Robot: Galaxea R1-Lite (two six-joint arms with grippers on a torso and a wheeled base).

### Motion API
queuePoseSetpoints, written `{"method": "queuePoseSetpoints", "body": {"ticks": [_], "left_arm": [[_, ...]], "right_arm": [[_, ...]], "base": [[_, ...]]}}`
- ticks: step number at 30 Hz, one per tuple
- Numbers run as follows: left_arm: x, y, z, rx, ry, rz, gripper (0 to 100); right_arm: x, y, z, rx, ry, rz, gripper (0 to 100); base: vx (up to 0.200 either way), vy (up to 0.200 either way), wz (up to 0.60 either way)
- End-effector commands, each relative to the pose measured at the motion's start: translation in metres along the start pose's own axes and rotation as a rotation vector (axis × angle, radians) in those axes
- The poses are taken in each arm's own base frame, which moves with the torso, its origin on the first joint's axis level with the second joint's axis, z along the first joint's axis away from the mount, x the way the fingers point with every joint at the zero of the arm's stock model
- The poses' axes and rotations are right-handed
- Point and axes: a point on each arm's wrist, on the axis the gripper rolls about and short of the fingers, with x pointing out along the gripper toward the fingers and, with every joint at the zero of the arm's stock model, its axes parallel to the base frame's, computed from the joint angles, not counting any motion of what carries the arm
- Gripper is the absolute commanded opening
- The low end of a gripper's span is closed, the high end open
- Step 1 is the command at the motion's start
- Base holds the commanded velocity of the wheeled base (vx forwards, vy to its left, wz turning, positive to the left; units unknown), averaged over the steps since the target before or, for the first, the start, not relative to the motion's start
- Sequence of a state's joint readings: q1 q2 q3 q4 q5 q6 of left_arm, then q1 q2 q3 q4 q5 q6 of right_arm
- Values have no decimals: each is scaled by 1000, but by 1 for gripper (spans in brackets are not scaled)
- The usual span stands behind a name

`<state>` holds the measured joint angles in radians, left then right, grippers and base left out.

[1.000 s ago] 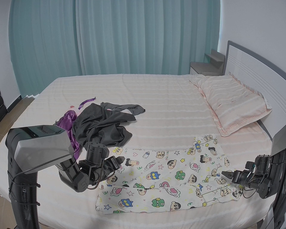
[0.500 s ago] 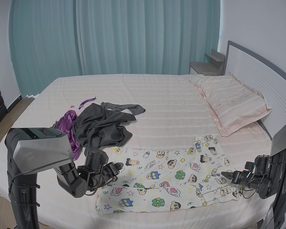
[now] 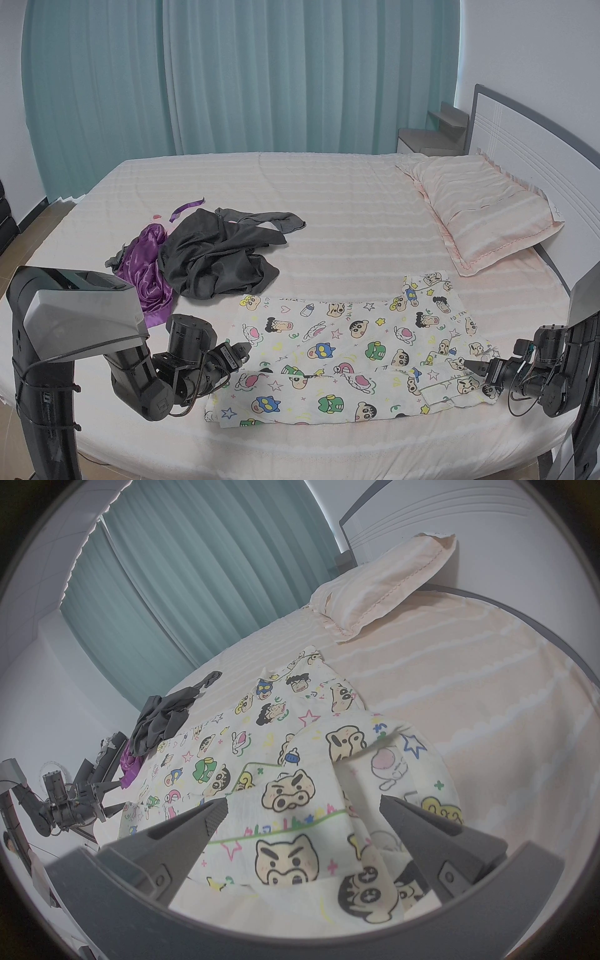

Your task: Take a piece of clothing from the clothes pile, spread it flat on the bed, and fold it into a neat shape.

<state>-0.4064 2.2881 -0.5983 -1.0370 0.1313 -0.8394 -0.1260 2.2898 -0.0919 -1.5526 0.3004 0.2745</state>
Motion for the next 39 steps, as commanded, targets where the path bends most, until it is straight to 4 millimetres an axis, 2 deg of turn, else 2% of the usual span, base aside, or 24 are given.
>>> {"method": "queuePoseSetpoints", "body": {"ticks": [1, 5, 11, 32, 39], "left_arm": [[2, 1, 4, -10, -11, 2, 100], [3, -1, 5, -15, -17, -5, 100], [4, -2, 5, -14, -18, -11, 100], [3, -5, 5, -51, -28, -19, 100], [3, -7, 11, -51, -50, -36, 100]], "right_arm": [[0, 1, 2, -5, -16, 5, 100], [0, 1, 2, -5, -16, 5, 100], [0, 1, 2, -6, -18, 5, 100], [0, 2, 0, -9, -7, 10, 100], [0, 2, 0, -9, -7, 10, 100]], "base": [[0, 0, 0], [0, 0, 0], [0, -200, 0], [0, 0, 0], [171, 0, 0]]}}
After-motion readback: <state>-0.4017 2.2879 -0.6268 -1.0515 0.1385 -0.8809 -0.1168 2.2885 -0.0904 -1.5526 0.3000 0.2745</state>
